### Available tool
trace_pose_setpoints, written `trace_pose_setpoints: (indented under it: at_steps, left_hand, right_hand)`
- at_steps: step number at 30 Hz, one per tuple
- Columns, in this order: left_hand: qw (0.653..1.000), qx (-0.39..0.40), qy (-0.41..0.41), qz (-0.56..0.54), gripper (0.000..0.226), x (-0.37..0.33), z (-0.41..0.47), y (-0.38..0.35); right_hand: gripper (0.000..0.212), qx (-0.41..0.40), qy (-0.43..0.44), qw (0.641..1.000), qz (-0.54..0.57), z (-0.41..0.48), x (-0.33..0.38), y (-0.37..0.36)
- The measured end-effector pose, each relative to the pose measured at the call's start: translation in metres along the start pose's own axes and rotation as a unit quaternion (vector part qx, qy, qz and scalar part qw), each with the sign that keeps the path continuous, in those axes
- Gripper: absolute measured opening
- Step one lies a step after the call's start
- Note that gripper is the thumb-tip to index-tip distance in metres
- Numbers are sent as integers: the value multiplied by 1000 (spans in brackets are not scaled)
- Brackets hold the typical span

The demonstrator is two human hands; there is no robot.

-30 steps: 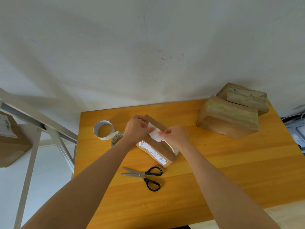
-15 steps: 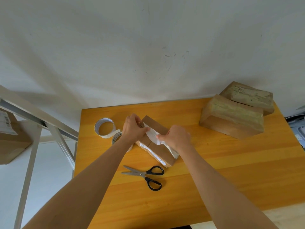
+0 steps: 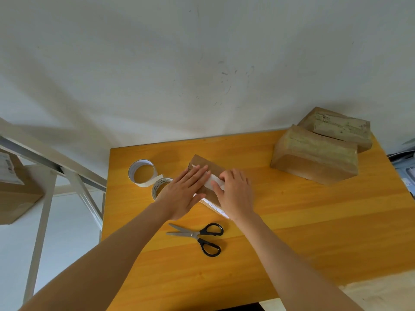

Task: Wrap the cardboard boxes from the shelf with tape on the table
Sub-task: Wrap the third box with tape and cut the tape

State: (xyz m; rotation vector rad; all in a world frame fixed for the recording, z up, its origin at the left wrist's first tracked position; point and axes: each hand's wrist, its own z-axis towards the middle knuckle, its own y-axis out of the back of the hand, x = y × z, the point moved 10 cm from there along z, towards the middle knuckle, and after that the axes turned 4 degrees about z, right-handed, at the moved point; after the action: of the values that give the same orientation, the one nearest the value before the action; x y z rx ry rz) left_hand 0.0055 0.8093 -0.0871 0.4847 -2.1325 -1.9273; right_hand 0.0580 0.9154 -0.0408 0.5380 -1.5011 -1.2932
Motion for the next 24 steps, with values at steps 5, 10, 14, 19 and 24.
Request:
trace_pose_setpoints:
  at_steps: [5, 10, 14, 19, 24]
  left_hand:
    - [993, -17, 118, 5, 64, -8, 4, -1]
    - [991, -28, 129, 15, 63, -8, 6, -1]
    - [992, -25, 120, 14, 56, -9, 8, -3]
    - [991, -32, 131, 11, 58, -9, 6, 0]
    - [991, -21, 135, 1, 67, -8, 8, -2]
  right_hand:
    - [51, -10, 43, 999, -5, -15, 3, -11]
    - [65, 77, 84, 992, -60, -23, -6, -36]
    - [67, 106, 93, 986, -89, -25, -11, -45]
    - [66, 101, 127, 981, -102, -31, -17, -36]
    - [69, 130, 136, 977, -96, -27, -22, -36]
